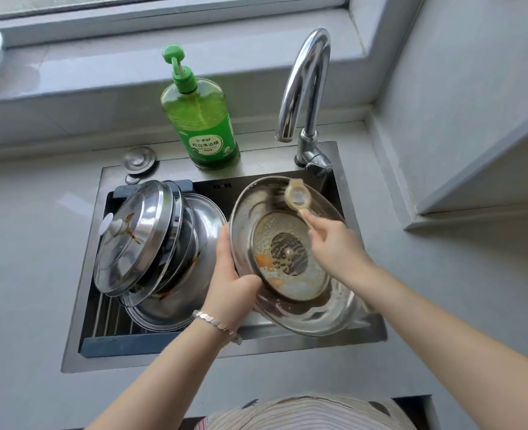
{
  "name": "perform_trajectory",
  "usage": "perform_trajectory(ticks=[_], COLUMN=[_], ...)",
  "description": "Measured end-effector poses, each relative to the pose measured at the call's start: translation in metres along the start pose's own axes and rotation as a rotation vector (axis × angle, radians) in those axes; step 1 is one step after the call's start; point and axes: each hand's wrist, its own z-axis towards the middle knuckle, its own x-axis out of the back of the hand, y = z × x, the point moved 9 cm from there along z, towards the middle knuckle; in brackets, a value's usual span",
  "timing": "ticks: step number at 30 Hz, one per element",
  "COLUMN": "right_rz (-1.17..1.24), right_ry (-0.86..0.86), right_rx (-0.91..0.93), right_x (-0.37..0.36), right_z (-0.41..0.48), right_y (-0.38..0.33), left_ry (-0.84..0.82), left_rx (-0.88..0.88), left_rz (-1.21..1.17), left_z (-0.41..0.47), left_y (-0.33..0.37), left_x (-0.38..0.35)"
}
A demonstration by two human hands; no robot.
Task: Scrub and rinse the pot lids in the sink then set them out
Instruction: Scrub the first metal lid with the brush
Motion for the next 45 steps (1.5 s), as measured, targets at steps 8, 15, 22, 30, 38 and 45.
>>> perform_trajectory(ticks=[8,15,22,30,38,45], right_rz=[0.031,0.593,0.753,0.496,0.175,-0.166], right_ry=[-0.035,0.268,0.07,-0.118,-0.103,0.151], right_rx=[-0.124,-0.469,-0.56,-0.304,-0.039,0.106], right_x=[0.028,0.013,-0.018,0.031,0.052,0.049], right_z=[0.001,-0.018,-0.014,0.012,0.032,-0.008], right_y=[0.048,0.103,0.088,0.07,0.011,-0.016], left_ry=[0.185,0.385,0.284,-0.098,-0.341,-0.206], left_rx=[-0.011,0.03,0.048,0.35,0.454,0.342], left_rz=[-0.088,-0.224,-0.272,0.105,0.354,0.159], left_z=[0.01,0.003,0.0,0.045,0.032,-0.001], left_y=[-0.003,-0.036,-0.05,-0.007,-0.004,-0.007], left_x=[0.028,0.037,0.017,0.067,0.044,0.027])
